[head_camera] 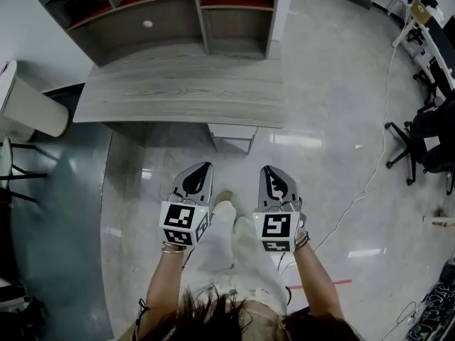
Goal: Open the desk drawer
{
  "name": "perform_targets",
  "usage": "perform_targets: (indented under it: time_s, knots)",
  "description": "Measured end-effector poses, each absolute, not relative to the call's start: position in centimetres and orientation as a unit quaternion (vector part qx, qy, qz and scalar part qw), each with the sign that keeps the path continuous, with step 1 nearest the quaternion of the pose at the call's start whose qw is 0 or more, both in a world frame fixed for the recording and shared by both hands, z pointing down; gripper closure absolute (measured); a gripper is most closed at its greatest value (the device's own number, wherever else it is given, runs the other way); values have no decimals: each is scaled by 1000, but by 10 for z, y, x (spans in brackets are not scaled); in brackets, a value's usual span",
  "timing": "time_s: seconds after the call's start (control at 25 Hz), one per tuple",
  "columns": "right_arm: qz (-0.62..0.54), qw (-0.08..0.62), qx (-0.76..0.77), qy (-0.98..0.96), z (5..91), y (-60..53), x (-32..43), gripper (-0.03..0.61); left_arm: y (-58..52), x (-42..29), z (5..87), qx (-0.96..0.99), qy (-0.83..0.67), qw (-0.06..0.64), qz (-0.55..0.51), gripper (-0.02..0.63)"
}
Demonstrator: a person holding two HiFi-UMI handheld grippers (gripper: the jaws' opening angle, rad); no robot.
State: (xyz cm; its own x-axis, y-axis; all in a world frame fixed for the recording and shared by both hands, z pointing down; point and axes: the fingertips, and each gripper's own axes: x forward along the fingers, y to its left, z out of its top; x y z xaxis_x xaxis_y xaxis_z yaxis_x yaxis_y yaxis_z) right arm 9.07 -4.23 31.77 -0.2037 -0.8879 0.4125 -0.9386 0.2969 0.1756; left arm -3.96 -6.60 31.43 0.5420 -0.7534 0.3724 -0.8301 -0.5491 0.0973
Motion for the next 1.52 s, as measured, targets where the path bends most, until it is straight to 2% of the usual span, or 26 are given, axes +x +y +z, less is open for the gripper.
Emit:
perform_targets:
  time_s: [0.24,1.52]
  knots:
    - [75,205,597,-772,325,-71,82,557,-92,-40,338,877,-432,134,163,603]
    - [172,251,583,-753,456,-152,73,554,-181,-74,452,856,-439,199,188,598]
